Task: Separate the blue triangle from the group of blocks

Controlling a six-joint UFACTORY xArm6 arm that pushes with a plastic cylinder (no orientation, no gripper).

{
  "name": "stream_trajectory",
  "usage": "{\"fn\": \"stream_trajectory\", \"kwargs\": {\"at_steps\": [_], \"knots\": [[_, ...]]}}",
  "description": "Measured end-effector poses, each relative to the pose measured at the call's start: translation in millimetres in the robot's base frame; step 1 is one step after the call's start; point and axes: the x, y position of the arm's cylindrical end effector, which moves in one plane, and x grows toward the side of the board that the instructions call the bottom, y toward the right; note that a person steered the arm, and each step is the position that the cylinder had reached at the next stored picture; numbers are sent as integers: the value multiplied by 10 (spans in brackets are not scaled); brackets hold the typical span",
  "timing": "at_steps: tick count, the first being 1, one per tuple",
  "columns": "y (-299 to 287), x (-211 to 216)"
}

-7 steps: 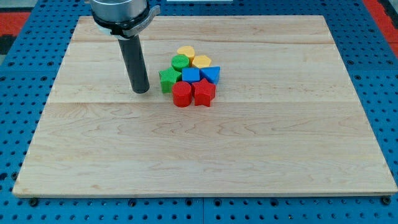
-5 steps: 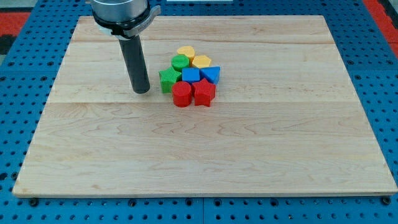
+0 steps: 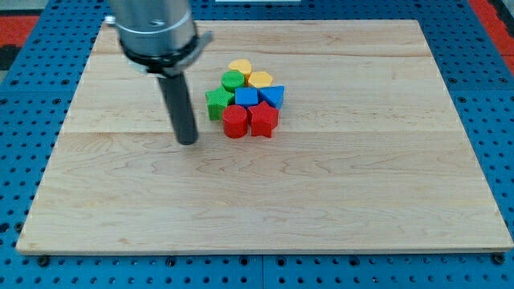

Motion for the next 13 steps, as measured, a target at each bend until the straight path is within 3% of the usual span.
{"fn": "stream_trajectory", "kwargs": {"at_steps": [2,4,6,8,11,12,13], "knots": [[440,-289],[549,-416],[554,-851],[555,-879],[1358,-858],[1860,-872],[1558,-939]]}}
